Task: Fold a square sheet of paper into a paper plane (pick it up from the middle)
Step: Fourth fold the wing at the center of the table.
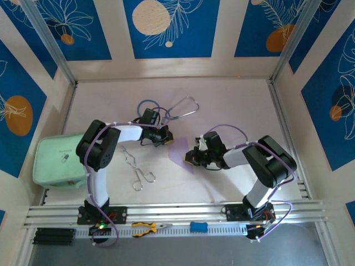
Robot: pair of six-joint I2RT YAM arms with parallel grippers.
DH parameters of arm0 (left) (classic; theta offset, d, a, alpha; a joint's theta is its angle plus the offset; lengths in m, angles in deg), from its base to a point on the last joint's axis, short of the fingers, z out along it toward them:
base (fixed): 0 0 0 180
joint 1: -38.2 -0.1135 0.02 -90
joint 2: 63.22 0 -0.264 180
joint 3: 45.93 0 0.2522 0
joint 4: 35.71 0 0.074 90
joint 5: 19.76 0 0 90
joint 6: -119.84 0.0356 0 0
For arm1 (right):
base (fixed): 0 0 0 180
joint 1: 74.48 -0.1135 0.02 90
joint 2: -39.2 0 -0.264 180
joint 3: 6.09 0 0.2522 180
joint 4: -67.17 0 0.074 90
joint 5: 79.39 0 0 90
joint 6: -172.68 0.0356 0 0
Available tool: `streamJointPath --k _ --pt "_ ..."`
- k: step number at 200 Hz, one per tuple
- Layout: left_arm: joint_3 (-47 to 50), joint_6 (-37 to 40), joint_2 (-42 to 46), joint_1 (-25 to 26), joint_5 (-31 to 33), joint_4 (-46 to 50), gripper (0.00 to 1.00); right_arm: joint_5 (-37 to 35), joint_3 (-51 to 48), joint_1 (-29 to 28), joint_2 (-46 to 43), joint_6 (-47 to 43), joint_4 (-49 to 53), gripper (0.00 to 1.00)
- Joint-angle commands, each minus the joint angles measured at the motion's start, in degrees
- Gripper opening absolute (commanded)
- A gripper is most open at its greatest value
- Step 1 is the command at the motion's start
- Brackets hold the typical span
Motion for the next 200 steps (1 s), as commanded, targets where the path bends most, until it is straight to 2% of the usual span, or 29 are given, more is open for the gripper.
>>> streamJointPath --k 1,52,79,130,167,200 --pt "-1.79 2.17 -1.49 -2.02 4.59 3.14 0.01 -0.66 -3.68 -0.88 2.75 -1.48 11.47 0.00" --pt "-3.17 2.42 -1.15 -2.20 4.64 4.28 0.01 -0.16 -3.58 -0.49 2.74 -2.56 12.54 0.00" --pt "-0.26 -0.23 0.92 -2.07 2.79 -1.02 0.01 0.09 -3.38 -0.24 3.07 -2.91 12.68 0.00" --pt "1.10 1.54 8.93 -1.78 7.45 2.85 0.06 0.10 -3.19 0.00 2.90 -3.09 12.88 0.00" --pt "3.61 3.89 12.66 1.60 6.75 1.77 0.06 -0.25 -2.95 0.09 2.52 -2.70 13.15 0.00" --pt "5.93 4.00 10.34 6.62 1.78 -3.66 0.05 -0.52 -3.48 0.26 2.03 -2.21 12.86 0.00"
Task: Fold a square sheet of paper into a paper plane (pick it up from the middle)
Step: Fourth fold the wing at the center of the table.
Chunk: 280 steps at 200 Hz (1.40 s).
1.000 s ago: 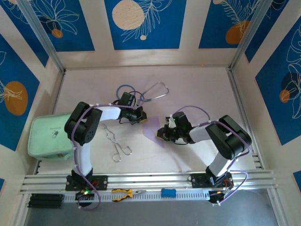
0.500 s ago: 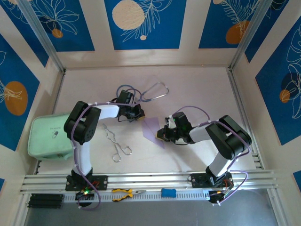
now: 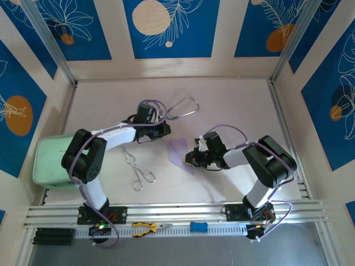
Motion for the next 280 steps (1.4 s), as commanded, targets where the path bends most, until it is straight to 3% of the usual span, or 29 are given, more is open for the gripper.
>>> streamJointPath --k 1,60,91,133,205,280 --pt "2.27 1.24 -1.82 3.74 -3.99 -3.44 0.05 -2.66 -3.40 0.09 2.03 -0.66 11.91 0.00" --pt "3.89 -1.86 -8.08 7.86 -7.50 -10.15 0.04 -1.92 -4.95 0.48 2.37 0.33 9.95 0.00" --pt "3.54 0.45 -10.59 7.16 -3.89 -4.11 0.02 -1.71 -5.01 0.83 3.44 0.32 10.80 0.00" --pt "5.54 0.76 -12.29 6.02 -3.09 -2.92 0.00 -0.64 -5.88 0.38 1.63 -0.94 9.78 0.01" --pt "6.17 0.92 -12.39 5.08 -2.44 -2.07 0.00 -9.07 -2.64 -3.02 -5.80 -3.70 26.29 0.01" --pt "6.60 0.86 -11.76 5.04 -3.49 -3.28 0.00 -8.79 -3.97 -3.54 -14.60 -2.63 28.26 0.01"
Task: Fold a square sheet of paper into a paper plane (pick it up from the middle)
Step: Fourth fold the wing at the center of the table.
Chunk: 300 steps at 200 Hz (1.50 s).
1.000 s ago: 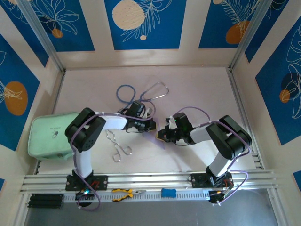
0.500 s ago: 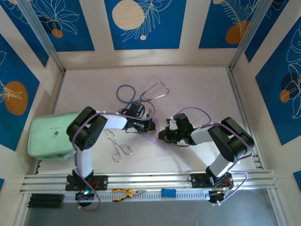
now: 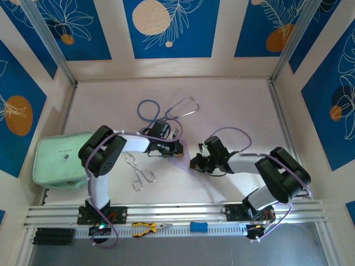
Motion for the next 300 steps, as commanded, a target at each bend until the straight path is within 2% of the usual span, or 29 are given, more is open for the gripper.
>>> streamJointPath --k 1,37,106,174,221,300 --pt "2.57 1.45 -2.35 -1.83 4.93 4.66 0.00 -0.04 -1.07 -0.62 -3.09 -0.30 12.66 0.01" --pt "3.02 1.11 -1.80 -1.83 4.12 3.24 0.00 0.69 3.46 -1.15 -6.01 0.04 12.03 0.02" --pt "3.25 0.69 -1.79 -1.82 3.37 2.37 0.00 1.03 11.44 -3.36 7.24 1.26 4.94 0.02" --pt "3.25 0.60 -1.87 -1.80 3.08 2.08 0.00 2.25 14.70 -1.74 11.88 1.14 2.22 0.02" --pt "3.25 0.42 -1.97 -1.87 3.23 2.05 0.00 3.38 9.47 -2.15 14.30 2.39 0.43 0.03" --pt "3.24 0.37 -2.33 -1.92 3.49 2.17 0.00 2.46 -1.85 -1.48 2.22 2.18 2.27 0.04"
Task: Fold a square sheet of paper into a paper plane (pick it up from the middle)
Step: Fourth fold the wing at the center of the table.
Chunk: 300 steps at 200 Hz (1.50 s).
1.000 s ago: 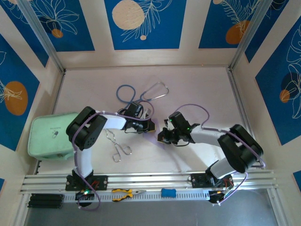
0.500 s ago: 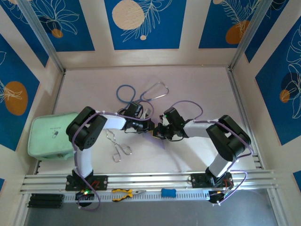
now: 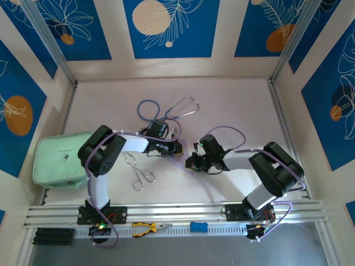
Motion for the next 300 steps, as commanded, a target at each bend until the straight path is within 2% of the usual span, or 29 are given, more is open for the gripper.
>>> streamJointPath --k 1,30,66,89,135,174,214,261,300 --pt "2.13 0.39 -2.35 -1.05 4.57 4.58 0.00 -0.12 -4.89 0.39 -2.47 0.48 4.58 0.04" --pt "1.94 0.36 -2.42 -1.02 4.39 4.58 0.00 0.13 -8.47 1.62 -7.22 0.70 5.50 0.04" --pt "1.98 0.28 -2.29 -1.02 4.31 4.57 0.00 0.37 -7.58 2.59 -15.54 -0.69 10.21 0.05" --pt "1.97 0.26 -2.31 -1.02 4.17 4.40 0.00 1.78 -5.98 2.95 -17.17 -1.17 10.23 0.06" --pt "2.16 0.23 -2.24 -1.01 4.04 4.20 0.00 4.93 -0.93 2.96 -9.19 -1.08 5.03 0.06" --pt "1.96 0.24 -2.12 -0.97 3.78 4.22 0.00 4.80 3.30 3.00 -1.88 -0.94 3.32 0.07" --pt "0.15 1.08 -1.73 -0.99 2.36 4.67 0.00 4.06 0.06 3.52 2.70 -1.26 4.58 0.03" --pt "-2.30 2.80 3.17 -0.26 2.76 6.33 0.08 2.77 -4.61 3.37 3.01 0.68 2.59 0.01" --pt "-0.39 -0.23 6.43 2.70 4.35 7.53 0.02 2.07 -4.16 3.35 2.66 0.42 3.75 0.01"
